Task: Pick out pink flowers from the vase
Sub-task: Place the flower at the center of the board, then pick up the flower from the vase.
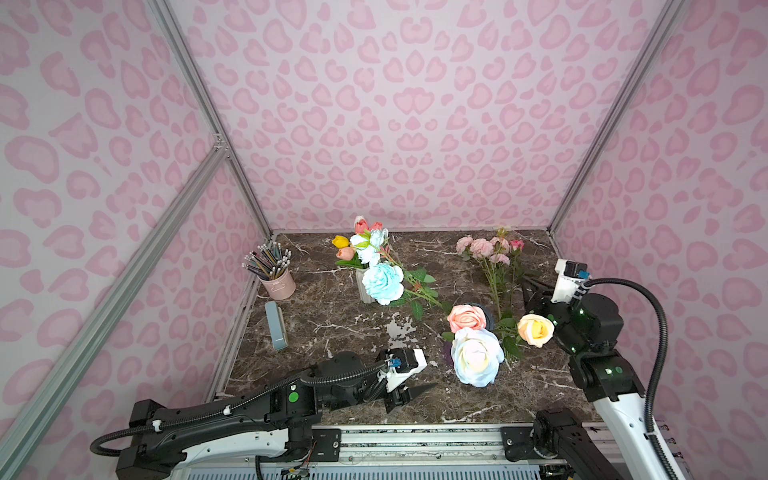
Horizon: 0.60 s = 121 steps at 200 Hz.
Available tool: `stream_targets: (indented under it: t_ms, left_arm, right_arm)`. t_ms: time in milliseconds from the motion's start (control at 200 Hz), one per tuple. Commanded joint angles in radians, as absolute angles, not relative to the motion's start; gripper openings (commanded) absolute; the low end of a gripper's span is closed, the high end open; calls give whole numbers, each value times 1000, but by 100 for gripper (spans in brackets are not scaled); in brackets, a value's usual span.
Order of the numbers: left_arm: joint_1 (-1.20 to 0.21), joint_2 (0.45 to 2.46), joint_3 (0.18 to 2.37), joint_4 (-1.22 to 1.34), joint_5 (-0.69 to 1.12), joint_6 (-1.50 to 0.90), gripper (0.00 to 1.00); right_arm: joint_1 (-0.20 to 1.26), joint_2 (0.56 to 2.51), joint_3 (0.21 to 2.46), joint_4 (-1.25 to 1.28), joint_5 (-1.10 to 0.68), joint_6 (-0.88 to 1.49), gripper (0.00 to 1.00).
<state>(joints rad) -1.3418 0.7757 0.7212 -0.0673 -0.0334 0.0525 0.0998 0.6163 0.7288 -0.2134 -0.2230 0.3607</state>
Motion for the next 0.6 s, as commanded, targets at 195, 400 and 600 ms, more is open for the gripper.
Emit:
stream_targets:
  t_ms: [195,400,600]
  left_arm:
    - [-1340,808,725,82,-68,24,51]
    - [-1335,775,688,99,-167,2,52]
    - [-1323,832,702,152,-89,14,48]
  right_arm:
    - [101,342,655,-343,-326,463,21]
    - [100,291,660,-470,-435,384,11]
    - [102,309,685,-505,-471,328,11]
